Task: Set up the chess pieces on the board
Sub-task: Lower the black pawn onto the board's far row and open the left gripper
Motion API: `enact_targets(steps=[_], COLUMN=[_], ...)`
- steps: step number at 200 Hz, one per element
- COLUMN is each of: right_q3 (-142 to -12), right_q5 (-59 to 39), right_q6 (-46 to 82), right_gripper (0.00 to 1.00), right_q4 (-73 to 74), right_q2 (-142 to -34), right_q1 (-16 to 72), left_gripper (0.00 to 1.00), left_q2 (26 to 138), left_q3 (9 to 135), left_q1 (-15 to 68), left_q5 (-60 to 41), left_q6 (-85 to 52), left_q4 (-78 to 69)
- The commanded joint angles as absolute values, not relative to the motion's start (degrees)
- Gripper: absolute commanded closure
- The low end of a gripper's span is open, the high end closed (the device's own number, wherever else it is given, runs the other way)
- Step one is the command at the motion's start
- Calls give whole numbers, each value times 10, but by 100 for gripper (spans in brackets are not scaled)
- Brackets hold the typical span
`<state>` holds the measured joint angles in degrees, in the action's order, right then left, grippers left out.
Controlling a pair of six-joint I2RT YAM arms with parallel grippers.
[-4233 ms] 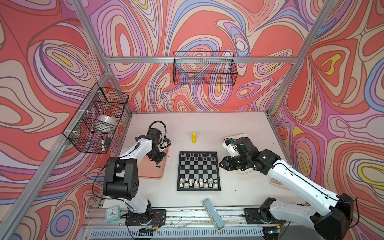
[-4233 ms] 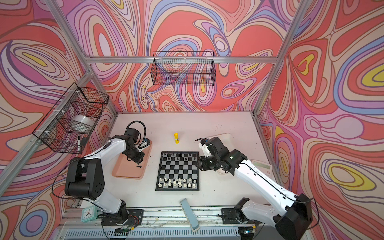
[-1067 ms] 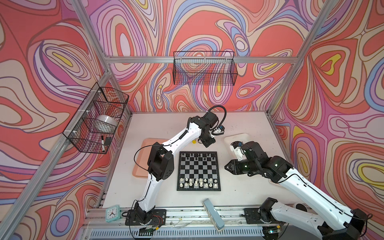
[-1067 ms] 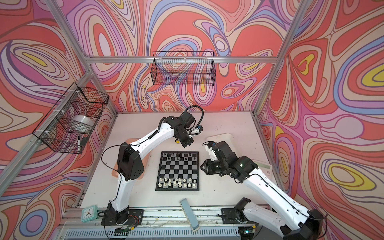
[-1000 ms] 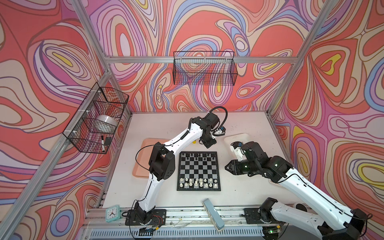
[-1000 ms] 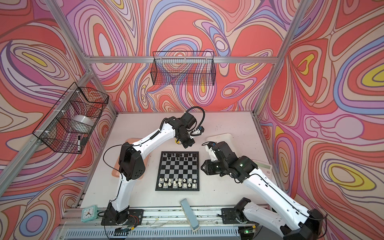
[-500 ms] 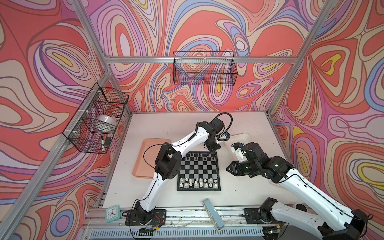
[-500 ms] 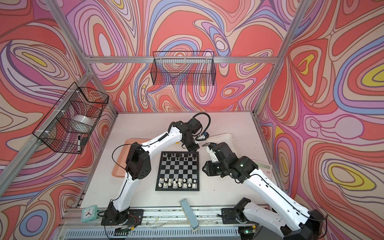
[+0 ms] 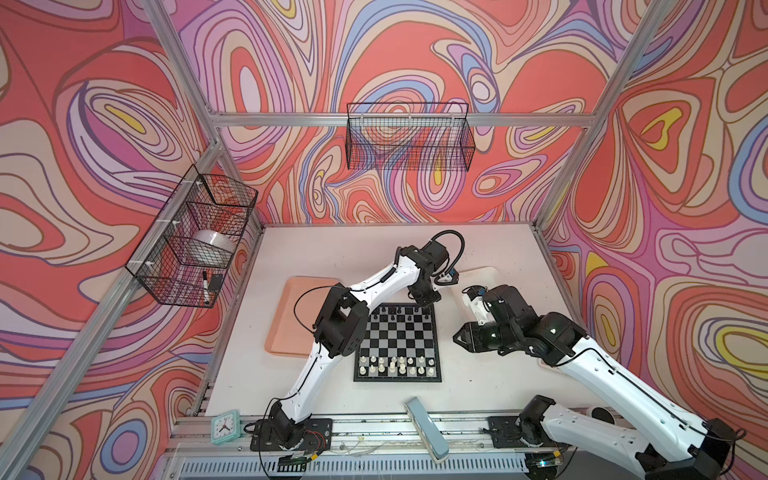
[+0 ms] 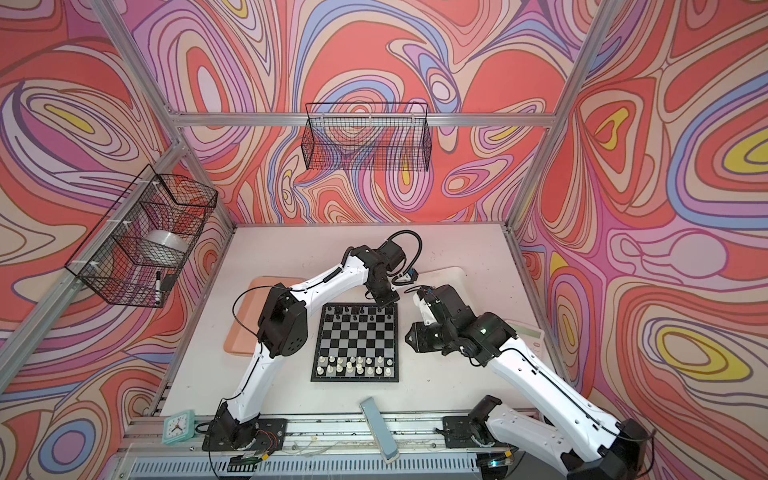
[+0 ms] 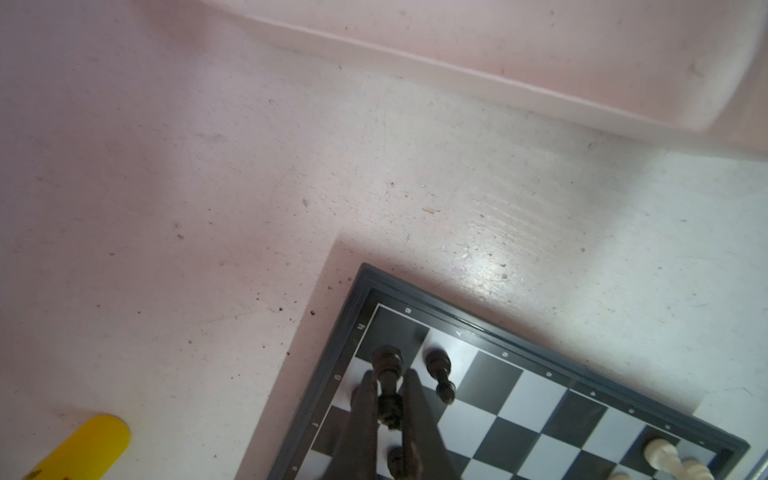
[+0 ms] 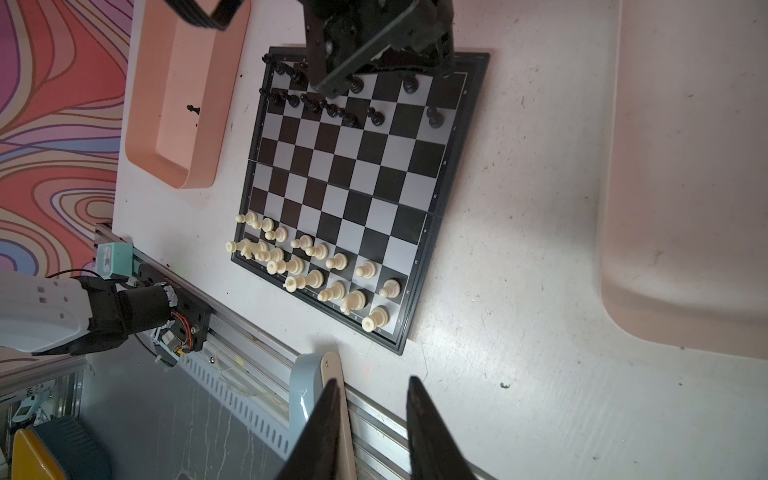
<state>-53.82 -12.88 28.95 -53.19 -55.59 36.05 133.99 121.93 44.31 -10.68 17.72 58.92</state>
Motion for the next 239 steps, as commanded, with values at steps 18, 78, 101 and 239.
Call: enact_targets(steps=[18, 78, 101, 239], right_q3=[-532, -531, -530, -528], right_q5=[-120, -120, -119, -119], right_q6=[280, 280, 280, 281], right_gripper=[72, 72, 72, 72], right_q4=[-531, -531, -531, -527], right_q2=[-553, -552, -551, -551], right_q1=[359, 359, 359, 359], left_gripper=[88, 87, 86, 65], left_q2=[1362, 1375, 1379, 1357], left_q3=[1231, 1235, 1237, 1254], left_q1=[446, 445, 445, 445], left_q5=[-113, -115, -113, -95], left_q6=[172, 177, 178, 186], left_q4=[600, 604, 606, 610])
